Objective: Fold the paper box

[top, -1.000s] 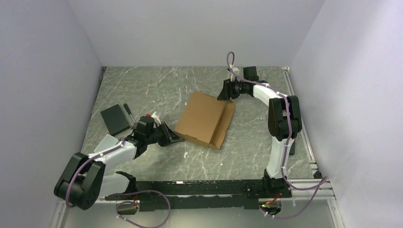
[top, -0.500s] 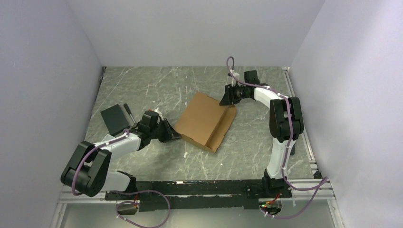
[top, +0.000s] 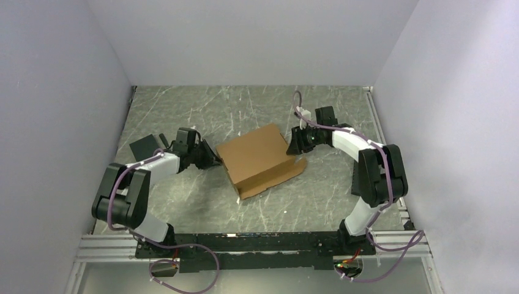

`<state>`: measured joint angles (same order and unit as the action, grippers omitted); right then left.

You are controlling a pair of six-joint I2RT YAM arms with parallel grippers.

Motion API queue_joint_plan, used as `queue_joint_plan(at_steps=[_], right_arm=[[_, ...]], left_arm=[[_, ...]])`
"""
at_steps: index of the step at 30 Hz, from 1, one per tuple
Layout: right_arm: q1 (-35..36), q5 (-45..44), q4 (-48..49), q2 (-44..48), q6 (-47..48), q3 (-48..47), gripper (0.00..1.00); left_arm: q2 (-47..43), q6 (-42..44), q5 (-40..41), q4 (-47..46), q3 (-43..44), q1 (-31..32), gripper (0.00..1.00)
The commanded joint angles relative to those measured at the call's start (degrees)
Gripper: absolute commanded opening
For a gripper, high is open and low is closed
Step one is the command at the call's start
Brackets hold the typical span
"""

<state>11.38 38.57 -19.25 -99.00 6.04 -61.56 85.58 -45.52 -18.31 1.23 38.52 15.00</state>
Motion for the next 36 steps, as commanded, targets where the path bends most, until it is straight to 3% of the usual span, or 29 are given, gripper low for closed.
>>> queue_joint_plan(at_steps=[1, 13, 20, 25, 30, 36], right_arm=[[3.37, 3.21, -0.19, 4.8, -2.11, 3.42, 0.41], [7.56, 9.72, 1.71, 11.23, 0.08, 11.14, 0.47], [7.61, 13.34, 1.8, 12.72, 1.22, 12.07, 0.54], [6.94, 11.73, 0.15, 16.05, 4.03, 11.58, 0.59], [4.9, 12.19, -1.61, 20.51, 8.29, 12.85, 0.64], [4.68, 13.4, -8.18, 24.21, 21.41, 11.13, 0.63]], left_arm=[[4.35, 3.53, -4.28, -1.41, 6.56, -1.2, 0.2], [16.59, 9.05, -8.03, 5.3, 20.89, -3.59, 0.22], [17.91, 12.41, -6.07, 11.12, 28.45, -6.72, 0.22], [12.46, 15.87, -2.4, 14.26, 29.31, -8.93, 0.24], [2.29, 17.58, 1.35, 13.51, 23.89, -9.64, 0.36], [-10.83, 15.92, -9.82, 7.81, 14.2, -9.37, 0.45]])
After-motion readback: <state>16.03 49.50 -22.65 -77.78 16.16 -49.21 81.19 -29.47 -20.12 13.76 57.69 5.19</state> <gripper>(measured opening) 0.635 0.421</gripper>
